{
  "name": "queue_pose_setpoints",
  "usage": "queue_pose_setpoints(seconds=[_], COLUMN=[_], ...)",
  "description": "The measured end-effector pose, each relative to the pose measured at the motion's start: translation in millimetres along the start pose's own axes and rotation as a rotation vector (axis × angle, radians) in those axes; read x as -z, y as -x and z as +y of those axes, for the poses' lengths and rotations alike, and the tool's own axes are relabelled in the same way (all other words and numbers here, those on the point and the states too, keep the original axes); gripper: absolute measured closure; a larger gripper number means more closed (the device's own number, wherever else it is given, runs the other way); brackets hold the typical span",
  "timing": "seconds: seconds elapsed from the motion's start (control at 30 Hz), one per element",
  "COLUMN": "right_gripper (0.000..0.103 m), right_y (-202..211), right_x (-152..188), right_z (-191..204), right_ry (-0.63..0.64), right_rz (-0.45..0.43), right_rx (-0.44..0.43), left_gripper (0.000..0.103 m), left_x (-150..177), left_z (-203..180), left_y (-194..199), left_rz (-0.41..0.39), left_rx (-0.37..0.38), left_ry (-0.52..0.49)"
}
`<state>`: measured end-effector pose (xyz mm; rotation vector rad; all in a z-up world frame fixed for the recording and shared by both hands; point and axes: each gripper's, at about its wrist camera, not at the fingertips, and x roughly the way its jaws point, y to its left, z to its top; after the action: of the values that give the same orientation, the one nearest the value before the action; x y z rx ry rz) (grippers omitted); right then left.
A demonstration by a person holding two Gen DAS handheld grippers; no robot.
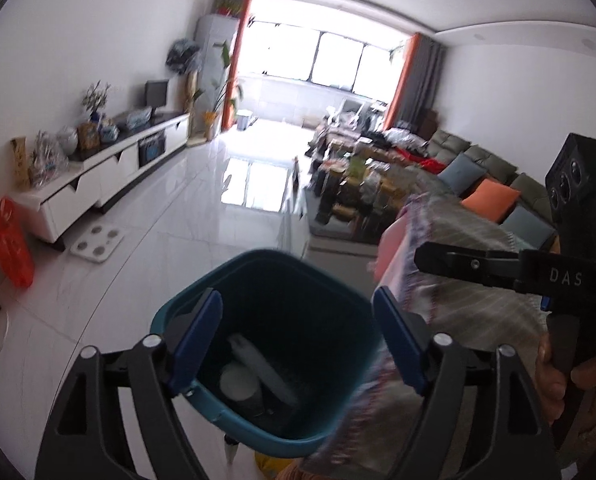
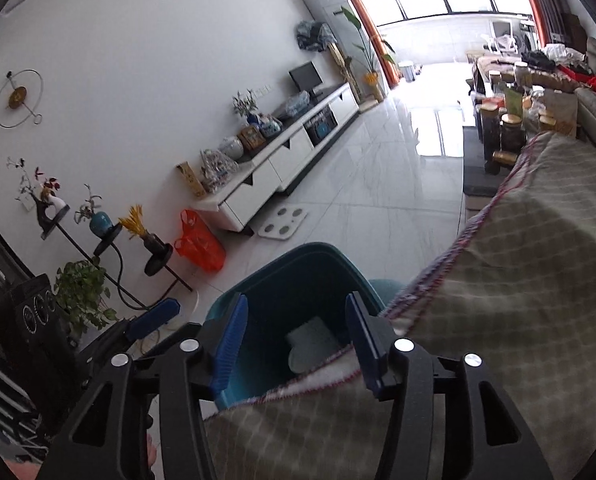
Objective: Collect trash
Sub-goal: 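Move both open tools back over the trash on the bed, then grasp the clear plastic wrapper with the left tool while the right tool grasps white tissue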
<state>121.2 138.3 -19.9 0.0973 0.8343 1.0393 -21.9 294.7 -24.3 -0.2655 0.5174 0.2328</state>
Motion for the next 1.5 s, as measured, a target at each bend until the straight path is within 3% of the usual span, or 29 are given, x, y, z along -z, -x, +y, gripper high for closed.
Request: queue_pose_setpoints(seconds=[0.27, 0.67, 0.87, 1.07, 1.3, 1.5], right_gripper=[0.040, 0.039, 0.038, 0.037, 0.027, 0.024], right_y=[91, 215, 265, 289, 294, 292], right_x=[18, 83, 127, 162, 186, 208], right_z=[0, -42, -72, -99, -115, -126], right_ry=[0.054, -0.016, -0.126, -0.215, -0.260, -0.272], right_rz=[-0.155, -0.323, -0.371, -0.360, -0.319, -0.286], right_rx=[0.059, 0.337, 0.503, 0.601, 0.638, 0.620], left_gripper=[0.013, 0.013, 0.013, 0.013, 0.015, 0.036], left_x=[8, 59, 87, 97, 99, 97], left_z=[-68, -204, -255, -295, -323, -333], left_y=[25, 18, 15, 5, -10, -27], left_rz=[-0.063, 0.048, 0.114, 0.169, 0.209, 0.275], left_rx=[0.168, 0.524, 0.651, 0.702, 0.688, 0.690], left_ry=[-0.114, -0.329, -0.424, -0.483, -0.495, -0.463])
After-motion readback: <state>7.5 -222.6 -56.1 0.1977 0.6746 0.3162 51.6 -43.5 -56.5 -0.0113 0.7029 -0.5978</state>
